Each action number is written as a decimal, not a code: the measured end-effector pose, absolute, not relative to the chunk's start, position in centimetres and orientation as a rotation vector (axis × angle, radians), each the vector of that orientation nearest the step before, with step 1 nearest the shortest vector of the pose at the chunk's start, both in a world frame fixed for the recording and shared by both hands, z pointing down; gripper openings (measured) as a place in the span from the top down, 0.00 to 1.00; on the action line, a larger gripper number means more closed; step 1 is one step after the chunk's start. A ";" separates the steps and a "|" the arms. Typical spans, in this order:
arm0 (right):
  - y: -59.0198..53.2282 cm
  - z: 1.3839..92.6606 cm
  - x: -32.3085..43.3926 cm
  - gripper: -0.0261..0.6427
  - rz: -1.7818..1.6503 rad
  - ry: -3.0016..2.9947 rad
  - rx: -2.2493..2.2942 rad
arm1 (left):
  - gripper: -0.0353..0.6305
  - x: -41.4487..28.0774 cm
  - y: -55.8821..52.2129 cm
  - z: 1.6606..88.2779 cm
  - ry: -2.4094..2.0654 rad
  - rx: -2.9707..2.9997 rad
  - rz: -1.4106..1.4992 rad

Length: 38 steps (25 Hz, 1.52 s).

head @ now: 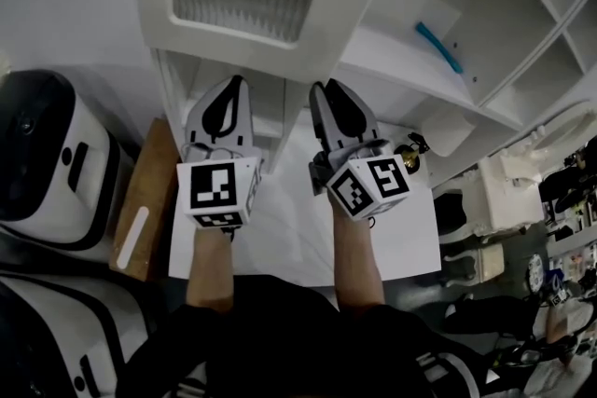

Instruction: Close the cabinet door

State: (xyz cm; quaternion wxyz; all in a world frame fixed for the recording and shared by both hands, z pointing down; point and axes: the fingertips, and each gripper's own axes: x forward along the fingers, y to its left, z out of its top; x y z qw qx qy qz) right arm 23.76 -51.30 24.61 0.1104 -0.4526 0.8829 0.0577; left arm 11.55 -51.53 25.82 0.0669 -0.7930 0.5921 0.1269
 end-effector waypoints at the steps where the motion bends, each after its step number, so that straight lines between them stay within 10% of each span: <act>1: -51.5 24.6 23.9 0.81 0.162 2.592 -1.332 | 0.93 11.5 -51.6 25.8 1.787 -2.391 0.383; 38: -55.7 24.9 24.5 0.85 0.220 2.531 -1.572 | 0.93 9.2 -53.1 28.3 1.856 -2.409 0.390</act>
